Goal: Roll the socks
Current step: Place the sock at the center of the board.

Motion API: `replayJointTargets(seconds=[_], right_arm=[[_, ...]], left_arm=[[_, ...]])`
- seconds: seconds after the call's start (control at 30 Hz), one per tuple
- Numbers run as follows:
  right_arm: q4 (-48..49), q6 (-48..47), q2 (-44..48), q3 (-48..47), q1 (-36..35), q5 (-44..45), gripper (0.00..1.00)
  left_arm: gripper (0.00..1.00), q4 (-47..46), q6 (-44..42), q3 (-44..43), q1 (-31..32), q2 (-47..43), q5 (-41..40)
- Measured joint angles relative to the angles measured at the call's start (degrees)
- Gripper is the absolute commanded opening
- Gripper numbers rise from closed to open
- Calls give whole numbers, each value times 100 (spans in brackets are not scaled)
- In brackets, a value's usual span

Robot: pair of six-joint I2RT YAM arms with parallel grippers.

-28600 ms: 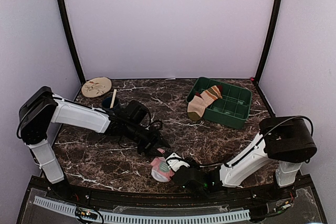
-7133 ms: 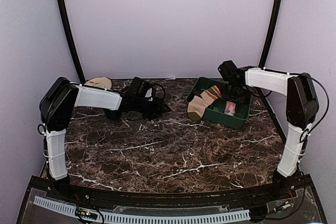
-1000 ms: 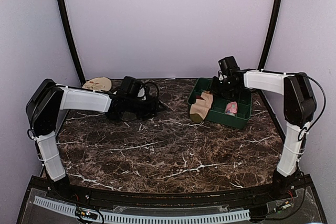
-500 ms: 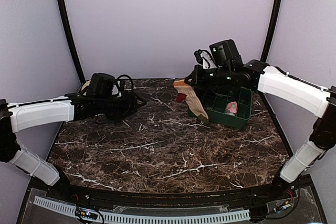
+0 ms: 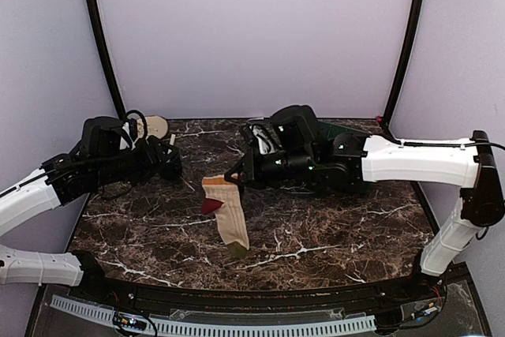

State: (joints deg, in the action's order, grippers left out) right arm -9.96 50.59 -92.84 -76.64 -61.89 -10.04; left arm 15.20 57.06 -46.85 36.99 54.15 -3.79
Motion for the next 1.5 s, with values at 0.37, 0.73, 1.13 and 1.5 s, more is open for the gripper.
replayJointTargets(seconds=[0.37,0.73,1.13,1.5], right_arm=[[-1207,-909,-155,-527,-35,1215,0],[-2245,-3510,-337,-1550,-660,3788,5],[-1908,-4450,-2192,-1036,-2011,3554,45],[-1412,-3766,-824,-535,-1939,3386,49]], left_arm=[[66,387,72,173,4,-81,-175],[67,376,116,111,4,428,-142],[70,588,341,199,4,262,-267],[71,387,306,234,4,365,-37]])
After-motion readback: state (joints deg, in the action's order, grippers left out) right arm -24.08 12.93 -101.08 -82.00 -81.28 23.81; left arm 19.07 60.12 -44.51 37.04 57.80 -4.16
